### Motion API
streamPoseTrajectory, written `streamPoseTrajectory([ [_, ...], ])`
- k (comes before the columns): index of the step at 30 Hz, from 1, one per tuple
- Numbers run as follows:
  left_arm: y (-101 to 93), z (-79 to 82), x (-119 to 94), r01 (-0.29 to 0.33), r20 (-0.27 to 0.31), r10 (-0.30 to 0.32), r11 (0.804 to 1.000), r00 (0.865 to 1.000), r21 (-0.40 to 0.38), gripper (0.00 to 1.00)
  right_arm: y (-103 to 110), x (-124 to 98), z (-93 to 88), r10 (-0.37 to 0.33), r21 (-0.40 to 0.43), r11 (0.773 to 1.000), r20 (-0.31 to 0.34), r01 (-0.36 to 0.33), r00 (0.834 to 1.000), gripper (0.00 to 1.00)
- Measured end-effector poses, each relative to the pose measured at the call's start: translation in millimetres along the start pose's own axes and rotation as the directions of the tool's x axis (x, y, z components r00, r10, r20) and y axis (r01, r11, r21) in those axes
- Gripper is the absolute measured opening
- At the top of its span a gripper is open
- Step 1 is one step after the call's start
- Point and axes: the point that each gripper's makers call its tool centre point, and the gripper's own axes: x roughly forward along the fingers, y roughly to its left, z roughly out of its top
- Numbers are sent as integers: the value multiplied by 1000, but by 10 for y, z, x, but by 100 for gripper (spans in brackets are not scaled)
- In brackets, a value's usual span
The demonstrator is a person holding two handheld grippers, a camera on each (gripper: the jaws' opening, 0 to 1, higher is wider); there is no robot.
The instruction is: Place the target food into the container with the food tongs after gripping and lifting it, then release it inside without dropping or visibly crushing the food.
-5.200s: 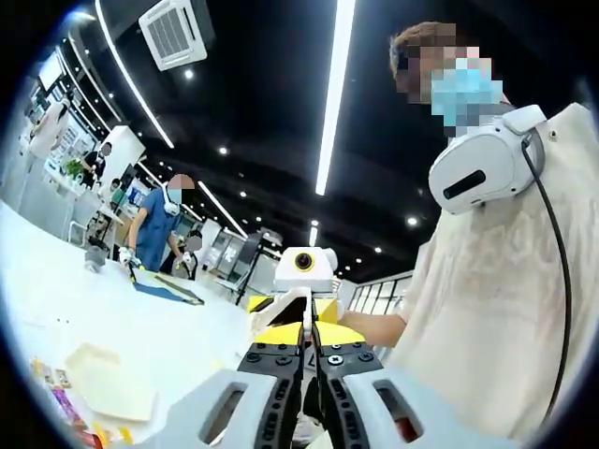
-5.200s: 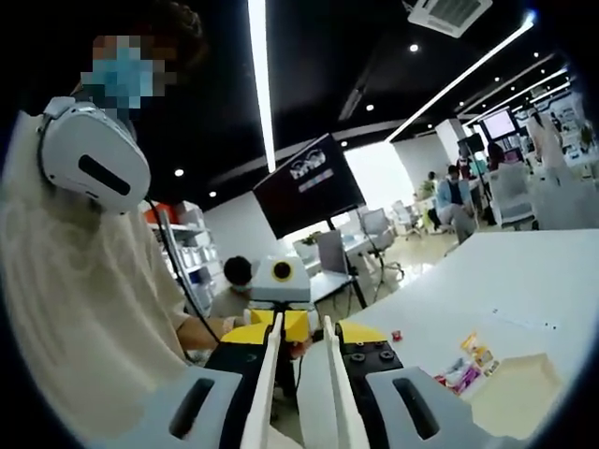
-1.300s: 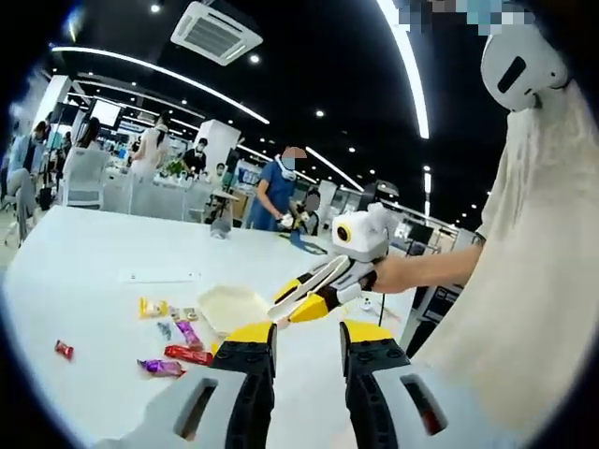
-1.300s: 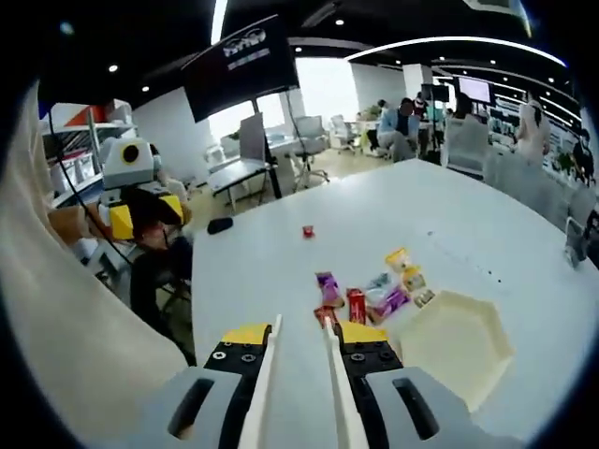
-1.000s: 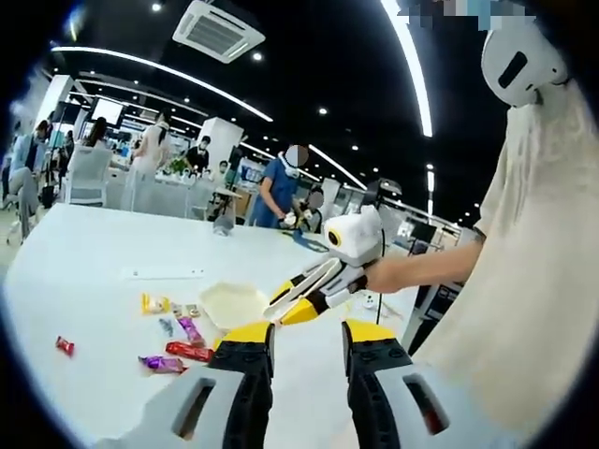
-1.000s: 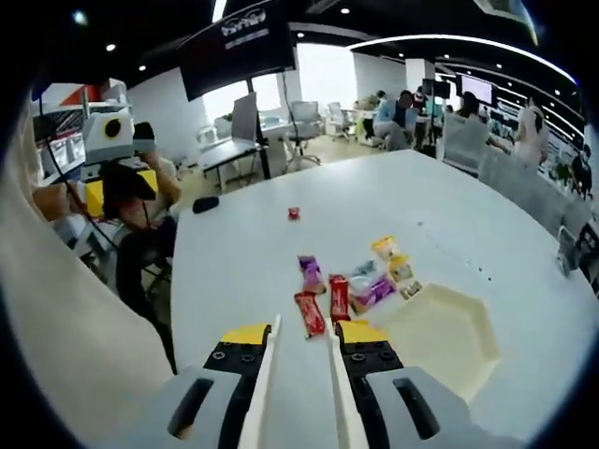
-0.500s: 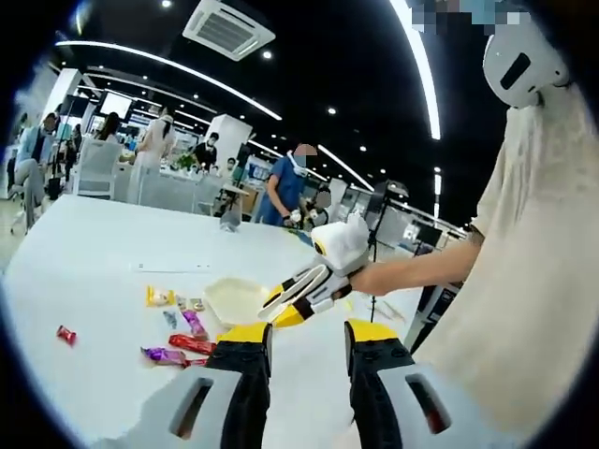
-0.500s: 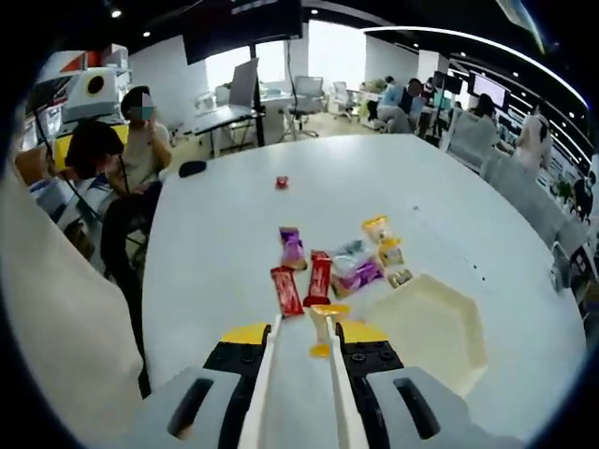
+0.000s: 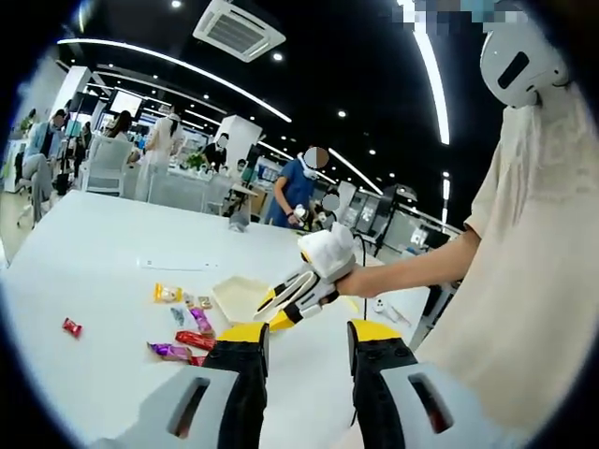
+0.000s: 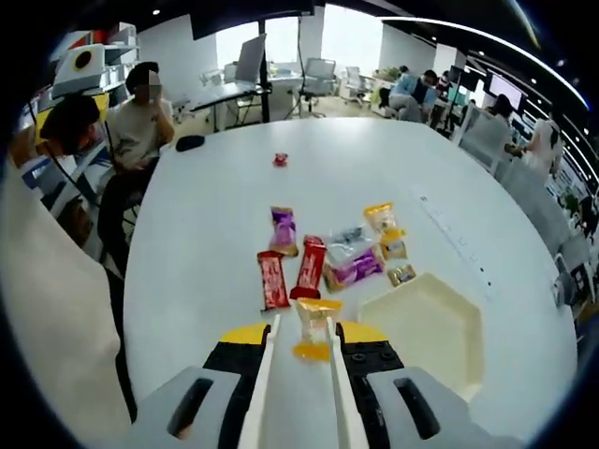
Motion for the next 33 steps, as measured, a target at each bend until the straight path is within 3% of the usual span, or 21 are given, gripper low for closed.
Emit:
streamPoseTrajectory([
  [16,117,3,31,-17,-2,17,1000,1000,-23,34,-91,225,-136,26,-2,1000,-67,-26,997,28],
  [33,168,-29,55,-17,-4,17,998,1000,-53,34,-153,475,-316,55,-22,998,-168,-60,984,28],
])
